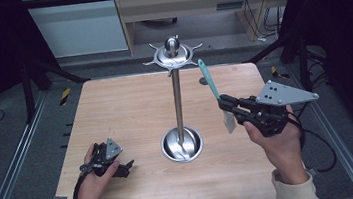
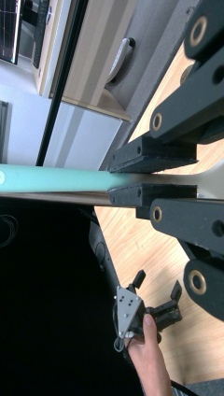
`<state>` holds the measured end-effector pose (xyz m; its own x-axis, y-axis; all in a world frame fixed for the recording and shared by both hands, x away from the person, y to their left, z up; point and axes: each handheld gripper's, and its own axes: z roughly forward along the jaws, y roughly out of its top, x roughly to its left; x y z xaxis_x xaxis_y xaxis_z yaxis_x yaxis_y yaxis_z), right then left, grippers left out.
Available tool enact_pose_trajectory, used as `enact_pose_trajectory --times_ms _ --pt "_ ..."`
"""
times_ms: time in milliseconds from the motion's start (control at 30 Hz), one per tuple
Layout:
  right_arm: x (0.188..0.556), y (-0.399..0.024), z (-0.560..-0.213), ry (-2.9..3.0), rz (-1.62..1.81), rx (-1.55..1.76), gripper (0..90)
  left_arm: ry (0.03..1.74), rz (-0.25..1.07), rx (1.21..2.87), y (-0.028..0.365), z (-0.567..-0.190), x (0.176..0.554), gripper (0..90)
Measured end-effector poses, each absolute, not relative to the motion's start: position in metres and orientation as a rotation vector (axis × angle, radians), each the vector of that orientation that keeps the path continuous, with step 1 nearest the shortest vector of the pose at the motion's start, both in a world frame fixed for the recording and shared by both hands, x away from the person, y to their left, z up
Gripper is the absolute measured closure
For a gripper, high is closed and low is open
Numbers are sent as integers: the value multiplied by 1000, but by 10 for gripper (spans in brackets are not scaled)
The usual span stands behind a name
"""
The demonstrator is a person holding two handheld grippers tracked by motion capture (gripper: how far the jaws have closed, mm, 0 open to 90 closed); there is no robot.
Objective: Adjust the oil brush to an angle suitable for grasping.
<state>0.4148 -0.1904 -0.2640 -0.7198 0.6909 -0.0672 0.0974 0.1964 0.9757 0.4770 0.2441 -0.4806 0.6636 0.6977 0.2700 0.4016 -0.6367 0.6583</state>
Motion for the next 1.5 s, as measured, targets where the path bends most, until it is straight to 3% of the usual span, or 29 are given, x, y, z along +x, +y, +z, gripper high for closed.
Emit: enact_pose_trajectory --times_ms 1500 --pt "432 -162 -288 1903 1589 779 824 858 722 2282 246 -478 476 30"
